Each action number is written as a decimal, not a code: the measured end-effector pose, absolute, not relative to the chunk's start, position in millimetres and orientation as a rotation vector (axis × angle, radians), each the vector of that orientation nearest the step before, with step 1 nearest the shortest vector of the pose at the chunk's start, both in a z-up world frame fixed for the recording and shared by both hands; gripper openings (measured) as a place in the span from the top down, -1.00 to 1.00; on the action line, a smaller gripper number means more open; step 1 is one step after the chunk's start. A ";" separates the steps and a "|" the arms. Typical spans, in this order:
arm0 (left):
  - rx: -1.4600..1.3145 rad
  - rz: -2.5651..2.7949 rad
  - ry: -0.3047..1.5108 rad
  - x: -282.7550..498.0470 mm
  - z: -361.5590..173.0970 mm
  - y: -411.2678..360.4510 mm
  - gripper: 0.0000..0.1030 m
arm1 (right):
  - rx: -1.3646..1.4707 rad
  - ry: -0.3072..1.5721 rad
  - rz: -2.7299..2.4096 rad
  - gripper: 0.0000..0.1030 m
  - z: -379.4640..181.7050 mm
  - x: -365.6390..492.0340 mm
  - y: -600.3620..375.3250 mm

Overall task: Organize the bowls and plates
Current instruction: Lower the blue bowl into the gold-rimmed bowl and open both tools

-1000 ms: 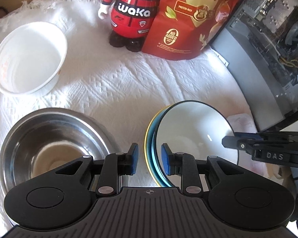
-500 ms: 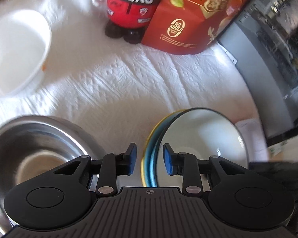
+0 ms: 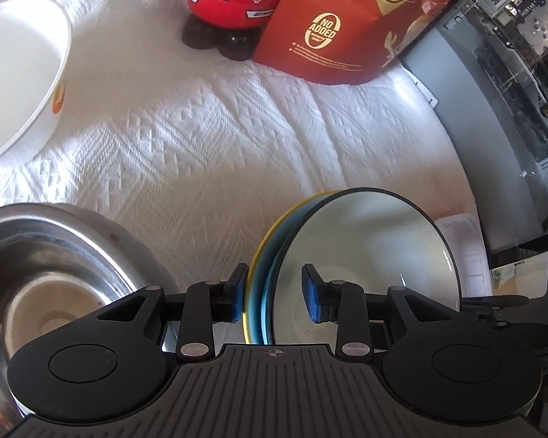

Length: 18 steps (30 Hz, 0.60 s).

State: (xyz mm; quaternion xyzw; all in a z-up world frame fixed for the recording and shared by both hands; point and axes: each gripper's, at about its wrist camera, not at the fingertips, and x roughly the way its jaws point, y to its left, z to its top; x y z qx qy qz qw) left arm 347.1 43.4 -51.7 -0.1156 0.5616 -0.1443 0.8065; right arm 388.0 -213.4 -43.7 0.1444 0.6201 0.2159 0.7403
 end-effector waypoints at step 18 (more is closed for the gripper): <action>-0.273 -0.294 1.192 347.0 -47.0 59.0 0.30 | 0.187 1.288 0.486 0.17 -40.4 413.0 -193.2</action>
